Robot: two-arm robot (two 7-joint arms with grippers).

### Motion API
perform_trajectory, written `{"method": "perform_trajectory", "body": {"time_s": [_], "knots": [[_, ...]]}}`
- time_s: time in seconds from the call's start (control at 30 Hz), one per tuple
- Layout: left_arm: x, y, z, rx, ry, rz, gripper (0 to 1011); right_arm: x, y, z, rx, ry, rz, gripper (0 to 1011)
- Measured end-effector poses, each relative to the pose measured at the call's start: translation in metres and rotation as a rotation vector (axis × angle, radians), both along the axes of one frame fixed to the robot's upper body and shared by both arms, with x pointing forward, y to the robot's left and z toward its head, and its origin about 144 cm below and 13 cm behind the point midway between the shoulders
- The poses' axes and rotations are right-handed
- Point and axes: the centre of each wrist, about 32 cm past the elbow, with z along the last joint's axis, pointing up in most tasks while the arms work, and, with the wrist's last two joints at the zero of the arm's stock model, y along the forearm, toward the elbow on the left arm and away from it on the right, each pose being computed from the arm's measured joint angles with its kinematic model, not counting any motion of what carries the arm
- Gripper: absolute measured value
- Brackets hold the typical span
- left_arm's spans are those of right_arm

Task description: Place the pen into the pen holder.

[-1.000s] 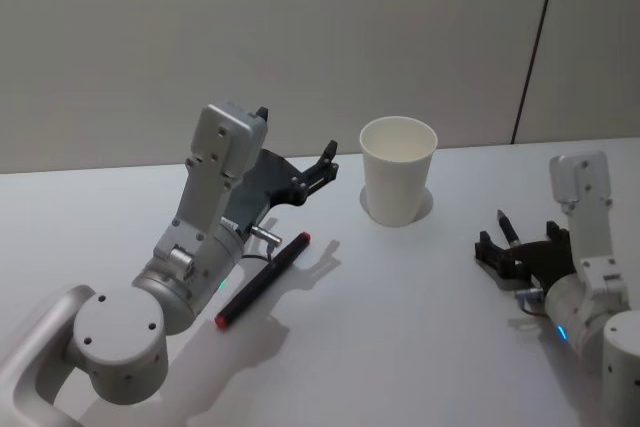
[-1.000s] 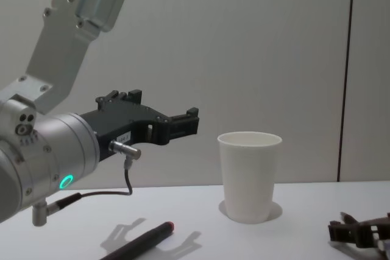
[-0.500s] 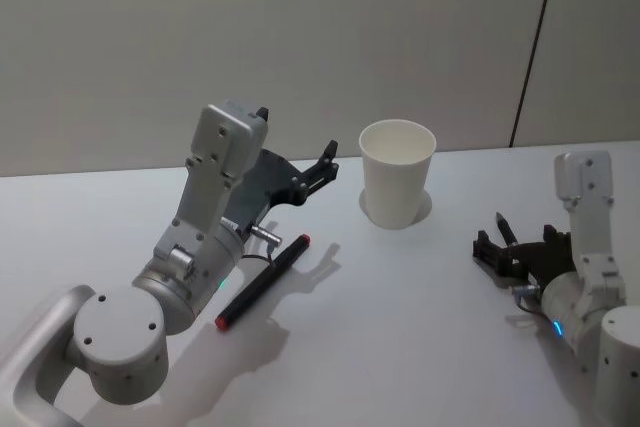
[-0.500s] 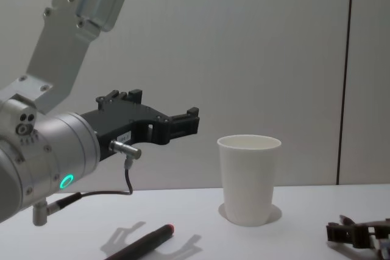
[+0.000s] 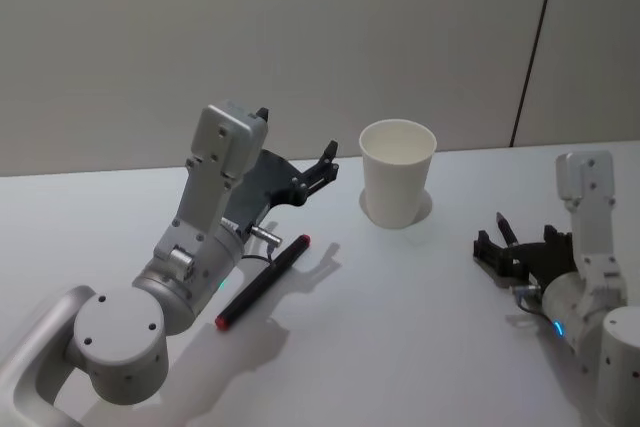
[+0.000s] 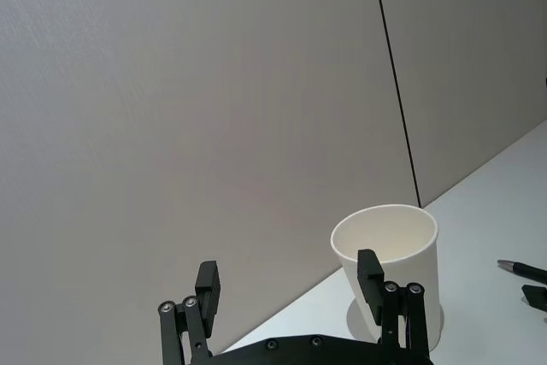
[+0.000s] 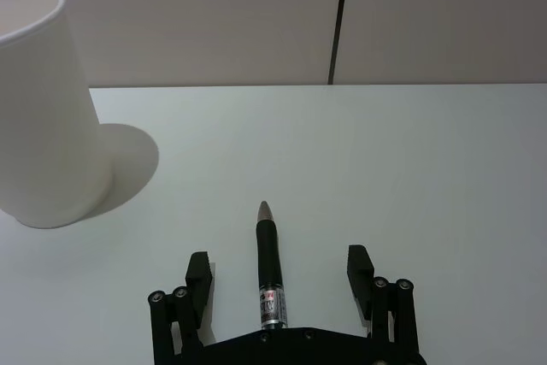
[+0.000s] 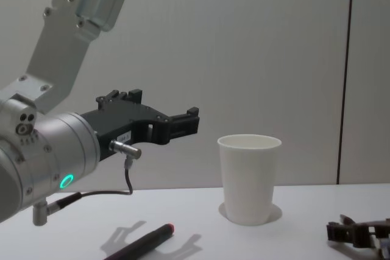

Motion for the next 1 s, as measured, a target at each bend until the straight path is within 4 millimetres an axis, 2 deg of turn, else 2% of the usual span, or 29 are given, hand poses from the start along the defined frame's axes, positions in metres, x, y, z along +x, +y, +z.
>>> {"method": "perform_trajectory", "body": {"time_s": [1.0], "knots": [[0.0,0.0,0.0,0.0,0.0,0.0,1001,-0.012,0.005,0.009,0.016,0.002,0.003,1001]]}}
